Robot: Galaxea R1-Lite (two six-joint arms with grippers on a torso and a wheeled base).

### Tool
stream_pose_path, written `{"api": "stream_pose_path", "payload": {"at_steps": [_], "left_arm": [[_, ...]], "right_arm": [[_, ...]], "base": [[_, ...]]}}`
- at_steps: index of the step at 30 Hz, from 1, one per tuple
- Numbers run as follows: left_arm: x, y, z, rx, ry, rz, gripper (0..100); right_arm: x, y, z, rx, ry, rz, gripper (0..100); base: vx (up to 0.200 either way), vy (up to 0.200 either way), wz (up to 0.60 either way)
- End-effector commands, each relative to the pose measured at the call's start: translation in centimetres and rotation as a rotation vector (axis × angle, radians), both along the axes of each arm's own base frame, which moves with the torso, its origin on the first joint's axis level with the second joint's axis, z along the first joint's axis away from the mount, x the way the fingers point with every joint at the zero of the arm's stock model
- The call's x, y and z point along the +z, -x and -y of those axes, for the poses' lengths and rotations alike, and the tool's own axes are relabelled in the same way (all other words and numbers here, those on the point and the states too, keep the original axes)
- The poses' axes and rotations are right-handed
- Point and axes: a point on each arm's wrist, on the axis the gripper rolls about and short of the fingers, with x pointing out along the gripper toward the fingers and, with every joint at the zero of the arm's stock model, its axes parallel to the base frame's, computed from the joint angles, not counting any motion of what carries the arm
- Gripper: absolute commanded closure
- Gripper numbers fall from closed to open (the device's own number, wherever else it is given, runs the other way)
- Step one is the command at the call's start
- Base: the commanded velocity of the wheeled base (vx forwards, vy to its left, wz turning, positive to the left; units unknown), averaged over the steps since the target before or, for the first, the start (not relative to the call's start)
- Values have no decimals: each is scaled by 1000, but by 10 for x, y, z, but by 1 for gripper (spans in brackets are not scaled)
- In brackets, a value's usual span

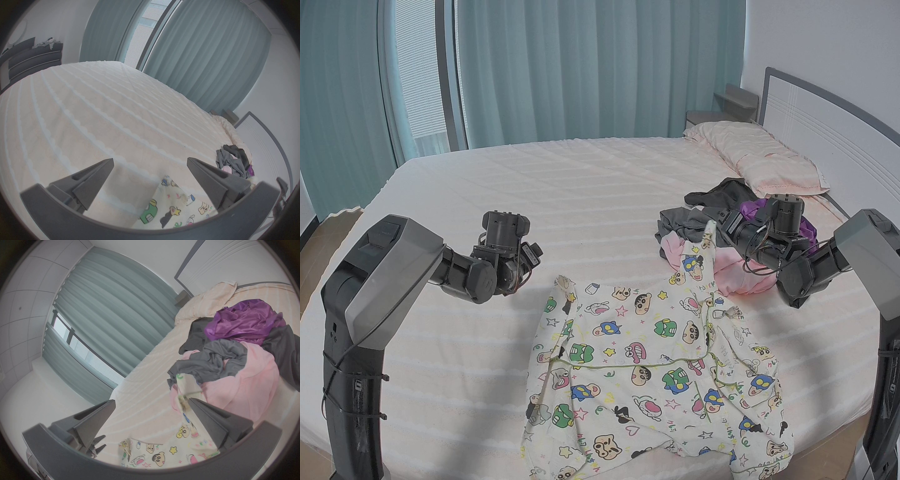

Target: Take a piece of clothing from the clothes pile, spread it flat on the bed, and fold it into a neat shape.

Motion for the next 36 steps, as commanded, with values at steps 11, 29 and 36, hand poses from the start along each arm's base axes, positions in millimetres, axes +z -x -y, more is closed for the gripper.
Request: {"api": "stream_pose_path", "payload": {"at_steps": [11,29,36], "left_arm": [[41,64,-33,-59,55,-60,0],[42,170,-43,-145,321,-192,0],[30,184,-34,-173,347,-181,0]], "right_arm": [[-11,65,55,69,92,-168,0],[-80,111,92,171,115,-395,0],[-109,108,95,200,135,-451,0]], "base": [[0,0,0],[0,0,0],[0,0,0]]}}
